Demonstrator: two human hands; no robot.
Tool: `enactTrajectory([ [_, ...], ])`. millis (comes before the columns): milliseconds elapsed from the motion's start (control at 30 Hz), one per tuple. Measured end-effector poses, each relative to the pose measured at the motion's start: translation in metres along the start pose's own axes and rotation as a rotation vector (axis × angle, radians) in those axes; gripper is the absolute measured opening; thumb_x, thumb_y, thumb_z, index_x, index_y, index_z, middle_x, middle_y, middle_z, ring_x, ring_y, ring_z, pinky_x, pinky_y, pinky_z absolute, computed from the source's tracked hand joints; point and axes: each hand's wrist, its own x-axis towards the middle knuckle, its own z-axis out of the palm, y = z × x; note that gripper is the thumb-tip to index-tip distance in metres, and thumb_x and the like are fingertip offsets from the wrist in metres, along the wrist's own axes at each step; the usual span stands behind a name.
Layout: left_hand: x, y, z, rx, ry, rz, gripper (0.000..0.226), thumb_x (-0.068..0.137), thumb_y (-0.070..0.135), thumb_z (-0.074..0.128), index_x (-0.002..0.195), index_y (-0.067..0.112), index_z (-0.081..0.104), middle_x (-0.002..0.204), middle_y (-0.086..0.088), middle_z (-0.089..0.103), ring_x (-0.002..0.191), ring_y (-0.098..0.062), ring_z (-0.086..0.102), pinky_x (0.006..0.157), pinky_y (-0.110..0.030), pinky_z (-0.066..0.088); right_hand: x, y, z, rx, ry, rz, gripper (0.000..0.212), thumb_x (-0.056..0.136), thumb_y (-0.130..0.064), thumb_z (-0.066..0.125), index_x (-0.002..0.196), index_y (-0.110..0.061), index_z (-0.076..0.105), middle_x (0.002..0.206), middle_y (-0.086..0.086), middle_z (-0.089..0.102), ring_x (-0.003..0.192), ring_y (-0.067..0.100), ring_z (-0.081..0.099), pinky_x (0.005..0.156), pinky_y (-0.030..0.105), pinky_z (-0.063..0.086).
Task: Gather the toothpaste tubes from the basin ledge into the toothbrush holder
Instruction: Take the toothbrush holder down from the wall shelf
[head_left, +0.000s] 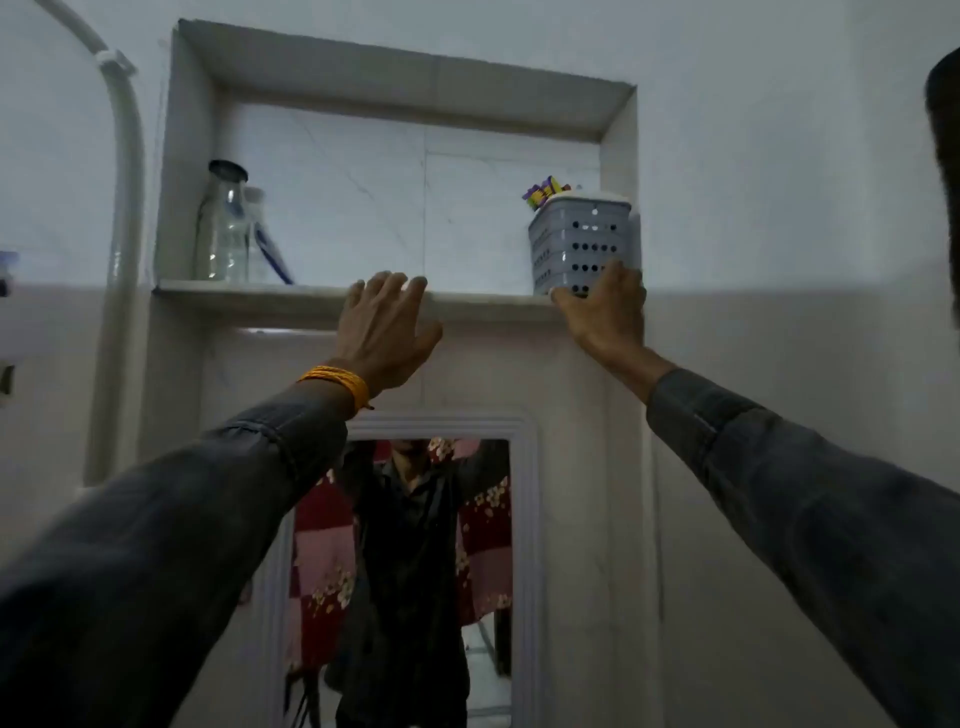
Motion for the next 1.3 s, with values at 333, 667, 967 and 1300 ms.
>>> enactTrajectory([
  [333, 0.042, 0.014, 0.038, 0.128, -0.052, -0.073, 0.059, 0.095, 0.064, 0.024, 0.106, 0.013, 0.054, 0.106, -0.012, 0.062, 0.099, -0.033, 0.055, 0.091, -0.047, 0.038, 0.057, 0.002, 0.035, 0.083, 0.124, 0.136, 0.118, 0.058, -0.059, 0.084, 0.146, -0.005, 0.028, 0.142, 0.017, 0.045, 0.130, 0.039, 0.046, 0.105, 0.052, 0.047],
  [667, 0.037, 0.016, 0.021, 0.117, -0.192, -0.085, 0.063, 0.096, 0.063, 0.024, 0.120, 0.012, 0.050, 0.120, -0.016, 0.059, 0.111, -0.036, 0.053, 0.099, -0.049, 0.037, 0.036, -0.021, 0.000, 0.182, 0.138, 0.201, 0.115, 0.061, -0.053, 0.090, 0.147, -0.007, 0.029, 0.144, 0.014, 0.044, 0.132, 0.034, 0.046, 0.105, 0.047, 0.047],
  [967, -0.040, 0.047, 0.001, -0.155, -0.032, -0.040, 0.050, 0.095, 0.047, 0.044, 0.129, 0.011, 0.050, 0.125, -0.015, 0.058, 0.114, -0.034, 0.053, 0.096, -0.047, 0.042, -0.061, -0.016, -0.048, 0.306, 0.110, 0.186, 0.107, 0.061, -0.042, 0.093, 0.142, -0.009, 0.033, 0.139, 0.011, 0.046, 0.127, 0.030, 0.052, 0.099, 0.046, 0.055],
  [1300, -0.200, 0.070, 0.039, -0.306, -0.239, -0.124, 0.054, 0.089, 0.052, 0.031, 0.125, 0.015, 0.047, 0.114, -0.012, 0.059, 0.102, -0.033, 0.055, 0.085, -0.047, 0.044, -0.266, 0.078, -0.017, 0.386, -0.058, 0.269, 0.111, 0.052, -0.031, 0.103, 0.138, -0.008, 0.036, 0.133, 0.004, 0.047, 0.116, 0.014, 0.051, 0.092, 0.024, 0.046],
])
